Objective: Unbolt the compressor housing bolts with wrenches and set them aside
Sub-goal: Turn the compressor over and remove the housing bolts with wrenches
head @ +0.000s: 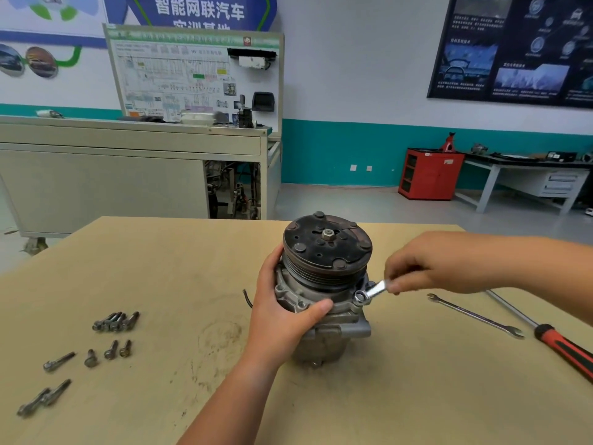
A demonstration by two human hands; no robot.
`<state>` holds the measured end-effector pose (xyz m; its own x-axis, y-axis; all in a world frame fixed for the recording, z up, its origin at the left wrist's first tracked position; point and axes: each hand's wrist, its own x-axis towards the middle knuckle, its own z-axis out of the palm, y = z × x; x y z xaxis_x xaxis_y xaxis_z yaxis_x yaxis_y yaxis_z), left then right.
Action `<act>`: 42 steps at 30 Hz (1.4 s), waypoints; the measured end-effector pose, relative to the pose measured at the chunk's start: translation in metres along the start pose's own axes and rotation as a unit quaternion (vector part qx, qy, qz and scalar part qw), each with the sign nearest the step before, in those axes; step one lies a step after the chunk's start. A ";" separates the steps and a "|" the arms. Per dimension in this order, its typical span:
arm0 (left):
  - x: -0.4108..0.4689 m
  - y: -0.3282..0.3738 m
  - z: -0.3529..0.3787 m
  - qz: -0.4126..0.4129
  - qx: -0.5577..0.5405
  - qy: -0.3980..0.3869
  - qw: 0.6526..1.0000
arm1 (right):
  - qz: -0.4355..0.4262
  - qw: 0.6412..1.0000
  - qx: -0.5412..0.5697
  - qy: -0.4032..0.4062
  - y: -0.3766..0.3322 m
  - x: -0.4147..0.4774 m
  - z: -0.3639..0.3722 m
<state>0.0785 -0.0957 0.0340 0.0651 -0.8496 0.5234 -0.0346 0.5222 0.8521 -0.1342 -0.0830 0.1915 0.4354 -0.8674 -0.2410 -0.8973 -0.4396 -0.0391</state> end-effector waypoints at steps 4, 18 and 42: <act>0.000 0.000 0.001 0.001 -0.006 -0.001 1.000 | 0.017 0.972 0.227 -0.064 0.005 -0.012 0.008; 0.000 -0.002 0.002 0.018 -0.025 0.002 1.000 | 0.067 0.836 0.539 -0.084 -0.039 -0.019 0.049; 0.000 -0.002 0.002 0.023 -0.018 0.005 1.000 | 0.054 0.839 0.538 -0.056 -0.031 -0.015 0.052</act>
<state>0.0767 -0.0969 0.0328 0.0736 -0.8241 0.5617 -0.0014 0.5631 0.8264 -0.1164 -0.0438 0.1457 0.3926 -0.8345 -0.3867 -0.5025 0.1575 -0.8501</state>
